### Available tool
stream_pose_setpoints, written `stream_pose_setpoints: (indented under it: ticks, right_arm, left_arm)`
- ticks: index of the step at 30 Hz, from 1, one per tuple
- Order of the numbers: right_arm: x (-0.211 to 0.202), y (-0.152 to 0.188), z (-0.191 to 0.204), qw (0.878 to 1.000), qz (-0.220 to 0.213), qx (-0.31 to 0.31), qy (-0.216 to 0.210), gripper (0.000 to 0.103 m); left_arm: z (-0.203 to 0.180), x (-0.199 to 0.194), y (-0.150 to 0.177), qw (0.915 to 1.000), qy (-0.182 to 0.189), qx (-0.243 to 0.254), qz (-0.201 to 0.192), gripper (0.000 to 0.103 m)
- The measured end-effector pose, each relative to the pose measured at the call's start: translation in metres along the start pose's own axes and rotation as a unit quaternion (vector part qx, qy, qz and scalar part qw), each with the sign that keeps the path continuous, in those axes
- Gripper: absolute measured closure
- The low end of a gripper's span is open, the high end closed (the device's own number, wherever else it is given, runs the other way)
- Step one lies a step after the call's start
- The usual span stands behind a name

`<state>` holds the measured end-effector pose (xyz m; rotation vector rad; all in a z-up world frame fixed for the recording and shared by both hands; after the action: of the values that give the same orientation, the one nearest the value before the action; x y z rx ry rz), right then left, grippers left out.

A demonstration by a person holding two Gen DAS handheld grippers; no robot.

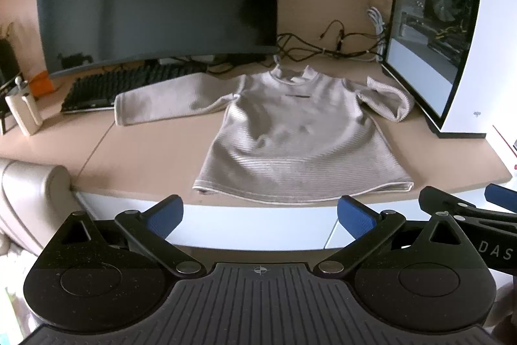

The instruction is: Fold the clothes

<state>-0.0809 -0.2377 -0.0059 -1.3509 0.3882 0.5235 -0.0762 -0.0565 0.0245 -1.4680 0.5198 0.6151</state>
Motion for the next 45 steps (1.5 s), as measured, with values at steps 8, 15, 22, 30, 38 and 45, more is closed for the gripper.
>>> stream_pose_setpoints:
  ticks: [8,15,22,30,38,45]
  right_arm:
    - [0.0,0.003,-0.001,1.0,0.006,0.0,0.002,0.0]
    - [0.001,0.003,-0.005,1.0,0.008,0.007,0.005,0.0]
    - [0.001,0.004,-0.007,1.0,0.013,0.009,0.005,0.0]
    - [-0.001,0.009,-0.008,1.0,0.022,0.004,0.006,0.0]
    - [-0.006,0.016,-0.01,1.0,0.031,0.003,0.004,0.0]
    - [-0.009,0.02,-0.012,0.999,0.033,0.001,0.006,0.0]
  left_arm:
    - [-0.001,-0.002,0.002,1.0,0.003,0.001,0.001,0.0]
    - [-0.005,-0.001,0.002,0.9999,0.007,0.007,0.004,0.0]
    - [-0.006,0.001,0.003,0.9998,0.012,0.008,0.013,0.0]
    - [-0.007,0.0,0.01,0.9996,0.015,0.004,0.025,0.0]
    - [-0.007,-0.005,0.018,0.9995,0.018,-0.001,0.028,0.0]
    - [-0.009,-0.009,0.022,0.9993,0.02,-0.001,0.031,0.0]
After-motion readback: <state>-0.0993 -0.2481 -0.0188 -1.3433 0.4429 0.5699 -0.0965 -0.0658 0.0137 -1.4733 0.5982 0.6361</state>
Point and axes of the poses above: each gripper's, at about its wrist camera, not at the fingertips, and x roughly the way its jaws point, z to its left, y to its underside, the point moved 5 cm from there along x, roughly the way its jaws point, and after that the axes turned 2 degrees about x, right-handed, at the moved point
